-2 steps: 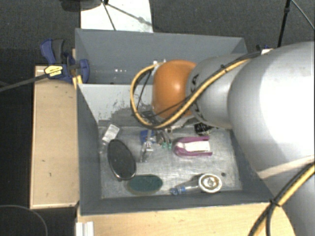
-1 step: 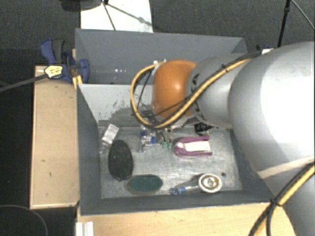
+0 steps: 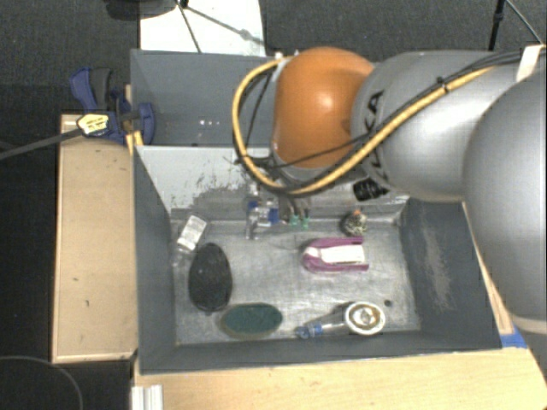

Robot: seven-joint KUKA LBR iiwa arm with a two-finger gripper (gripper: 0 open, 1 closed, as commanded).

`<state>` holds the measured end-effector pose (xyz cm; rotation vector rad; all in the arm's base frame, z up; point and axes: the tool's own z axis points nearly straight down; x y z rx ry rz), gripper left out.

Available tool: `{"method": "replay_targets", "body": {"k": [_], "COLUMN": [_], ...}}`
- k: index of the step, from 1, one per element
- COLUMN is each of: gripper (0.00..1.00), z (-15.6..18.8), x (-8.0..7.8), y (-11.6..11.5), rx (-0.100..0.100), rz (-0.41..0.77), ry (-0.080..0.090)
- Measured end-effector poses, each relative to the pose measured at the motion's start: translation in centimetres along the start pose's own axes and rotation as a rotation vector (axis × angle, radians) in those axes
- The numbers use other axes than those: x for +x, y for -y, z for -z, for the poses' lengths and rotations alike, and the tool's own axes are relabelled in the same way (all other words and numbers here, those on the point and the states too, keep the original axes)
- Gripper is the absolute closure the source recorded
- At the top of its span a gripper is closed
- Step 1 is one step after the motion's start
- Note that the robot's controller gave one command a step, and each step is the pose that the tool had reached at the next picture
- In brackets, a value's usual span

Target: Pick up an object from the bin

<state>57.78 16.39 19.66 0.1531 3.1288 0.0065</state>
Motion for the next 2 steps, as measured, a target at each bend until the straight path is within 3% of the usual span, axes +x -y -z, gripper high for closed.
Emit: {"method": "replay_targets", "body": {"k": [1, 2], "gripper": [1.00, 1.00], "z": [17.1, 25.5], "x": [0.7, 3.8], "y": [-0.8, -3.6], "rx": [0.000, 0.000], "rz": [0.005, 0.348], "ry": [0.004, 0.001]}}
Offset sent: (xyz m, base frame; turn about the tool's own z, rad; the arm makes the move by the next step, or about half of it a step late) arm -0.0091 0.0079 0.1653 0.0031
